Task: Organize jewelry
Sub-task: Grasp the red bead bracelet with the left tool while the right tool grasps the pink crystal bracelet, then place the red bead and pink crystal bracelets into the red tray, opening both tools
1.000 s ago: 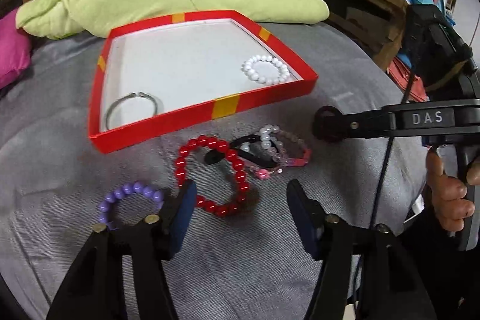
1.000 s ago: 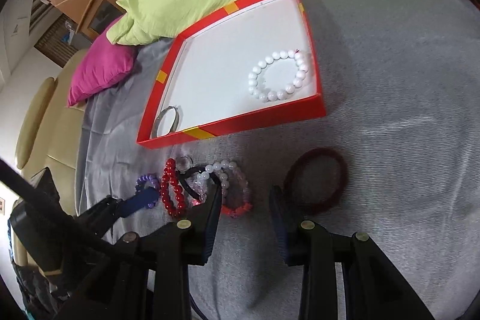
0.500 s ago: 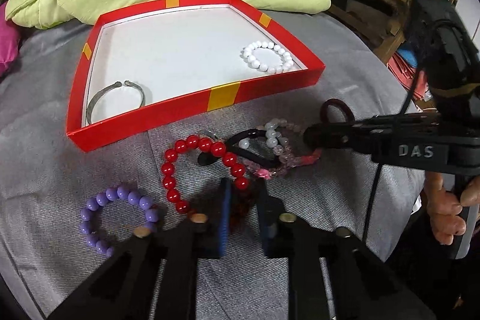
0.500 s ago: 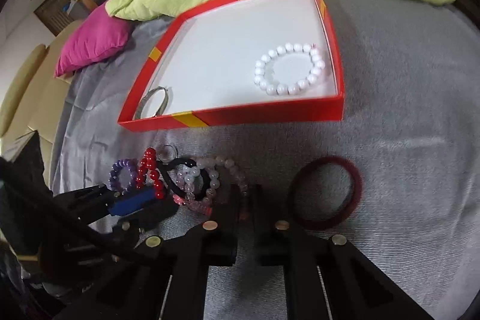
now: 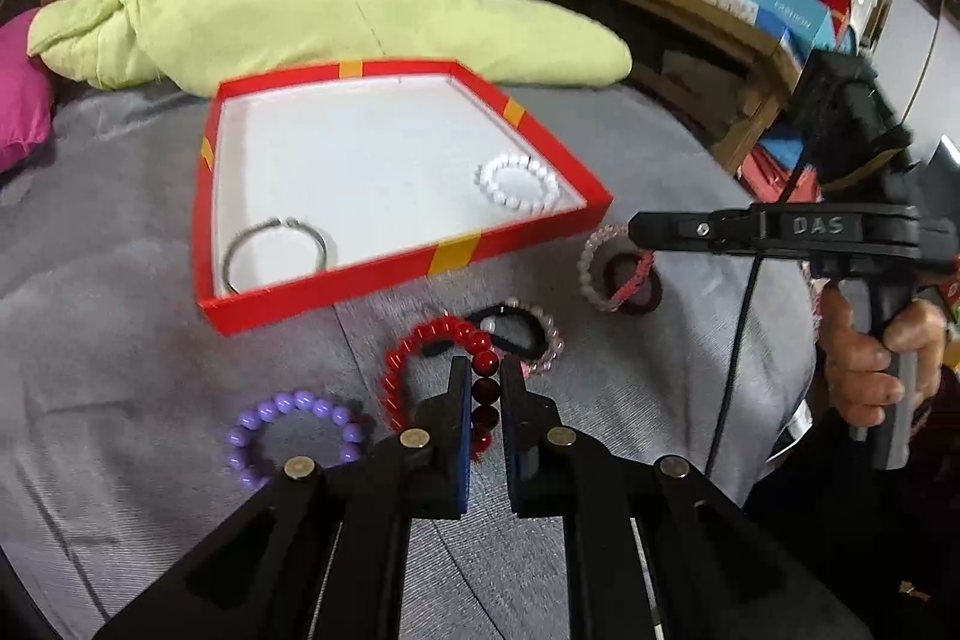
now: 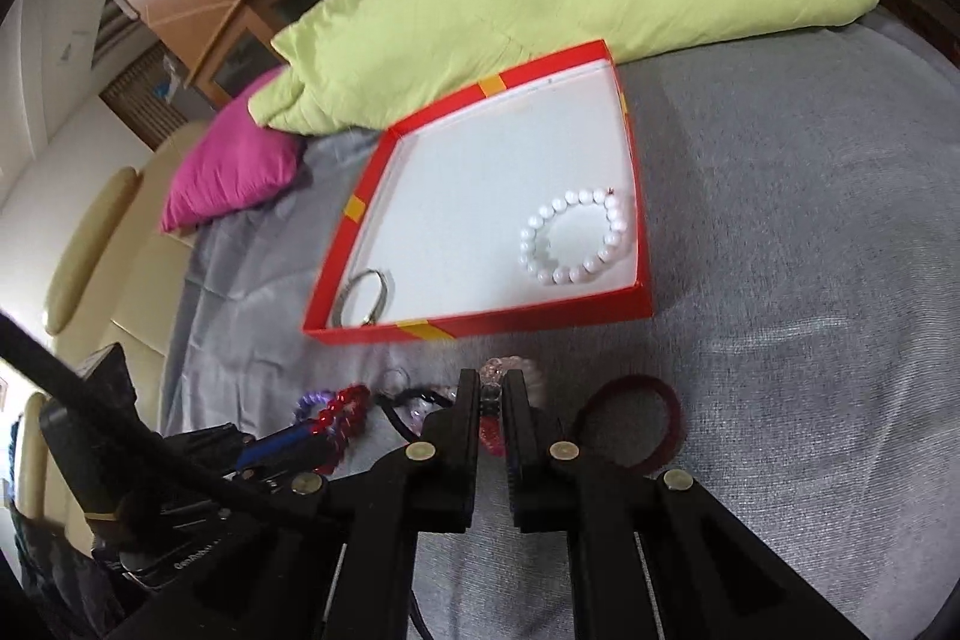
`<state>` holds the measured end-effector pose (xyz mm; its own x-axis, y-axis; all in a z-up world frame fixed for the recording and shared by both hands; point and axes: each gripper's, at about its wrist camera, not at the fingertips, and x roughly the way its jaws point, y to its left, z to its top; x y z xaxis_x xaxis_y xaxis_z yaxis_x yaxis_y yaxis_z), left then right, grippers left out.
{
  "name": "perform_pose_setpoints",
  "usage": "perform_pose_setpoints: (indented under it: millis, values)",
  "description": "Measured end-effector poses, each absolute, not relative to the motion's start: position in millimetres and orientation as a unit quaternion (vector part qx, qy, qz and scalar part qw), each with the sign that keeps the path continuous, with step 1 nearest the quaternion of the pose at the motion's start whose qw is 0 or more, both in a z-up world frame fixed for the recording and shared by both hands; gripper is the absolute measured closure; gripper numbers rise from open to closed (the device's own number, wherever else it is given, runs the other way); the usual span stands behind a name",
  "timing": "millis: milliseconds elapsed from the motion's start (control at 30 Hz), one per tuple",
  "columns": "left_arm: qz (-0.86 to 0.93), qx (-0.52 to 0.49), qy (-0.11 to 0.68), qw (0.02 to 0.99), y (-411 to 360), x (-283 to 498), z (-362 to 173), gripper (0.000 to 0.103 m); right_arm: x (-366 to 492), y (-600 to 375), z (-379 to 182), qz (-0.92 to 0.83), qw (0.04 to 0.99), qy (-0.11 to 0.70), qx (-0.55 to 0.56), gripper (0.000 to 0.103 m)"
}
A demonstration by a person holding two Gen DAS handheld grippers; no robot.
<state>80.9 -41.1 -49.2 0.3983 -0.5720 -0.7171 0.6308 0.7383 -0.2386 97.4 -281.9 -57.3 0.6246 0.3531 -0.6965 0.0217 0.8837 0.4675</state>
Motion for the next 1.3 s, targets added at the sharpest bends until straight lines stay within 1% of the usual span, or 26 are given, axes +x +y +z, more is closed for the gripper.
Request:
perform_pose_setpoints:
  millis: [300,533,667,967,1167,1300]
  values:
    - [-0.378,0.015,0.355,0.855,-35,83,-11,0.093,99,-283,-33,0.114,0.888,0.375,0.242,0.095]
    - [-0.371,0.010,0.329,0.868,-47,114,3,0.093,124,-278,-19,0.120,0.892,0.353,0.255,0.095]
    - [-0.361,0.002,0.333,0.871,-55,141,0,0.093,151,-274,-26,0.110,0.888,0.360,0.265,0.095]
    - [-0.332,-0.020,0.371,0.867,-67,205,-26,0.093,212,-270,-54,0.095,0.874,0.374,0.297,0.095]
    - [-0.316,-0.031,0.384,0.867,-70,233,-36,0.093,239,-270,-64,0.096,0.869,0.368,0.317,0.095]
    - [-0.299,-0.013,0.387,0.872,-74,242,-42,0.093,250,-273,-74,0.083,0.866,0.375,0.321,0.095]
